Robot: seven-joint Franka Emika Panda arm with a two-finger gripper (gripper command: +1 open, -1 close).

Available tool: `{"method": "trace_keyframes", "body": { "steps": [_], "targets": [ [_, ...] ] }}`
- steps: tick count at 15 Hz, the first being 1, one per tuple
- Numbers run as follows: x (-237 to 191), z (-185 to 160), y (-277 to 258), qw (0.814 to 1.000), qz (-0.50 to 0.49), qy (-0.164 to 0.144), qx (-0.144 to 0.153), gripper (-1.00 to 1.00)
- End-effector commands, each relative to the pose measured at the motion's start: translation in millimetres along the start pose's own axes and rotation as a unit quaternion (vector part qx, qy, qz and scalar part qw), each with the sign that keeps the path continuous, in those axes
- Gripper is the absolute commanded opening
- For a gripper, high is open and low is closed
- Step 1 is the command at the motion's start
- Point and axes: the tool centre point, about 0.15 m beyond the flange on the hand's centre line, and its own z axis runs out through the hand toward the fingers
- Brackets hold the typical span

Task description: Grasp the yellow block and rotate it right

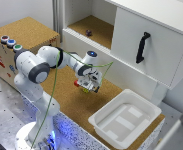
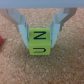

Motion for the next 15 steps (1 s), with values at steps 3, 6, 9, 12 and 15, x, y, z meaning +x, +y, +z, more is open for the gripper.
{"method": "trace_keyframes", "body": {
  "steps": [3,6,9,12,15],
  "targets": [
    [18,-28,-7,0.99,0.144,-0.008,0.001,-1.0],
    [21,-27,-3,0.97,0.245,0.0,0.015,-1.0],
    [22,-25,4,0.939,0.343,0.014,0.022,-1.0],
    [17,-25,16,0.898,0.436,0.029,0.041,-1.0],
    [8,-11,16,0.855,0.514,0.02,0.063,-1.0]
  ]
}}
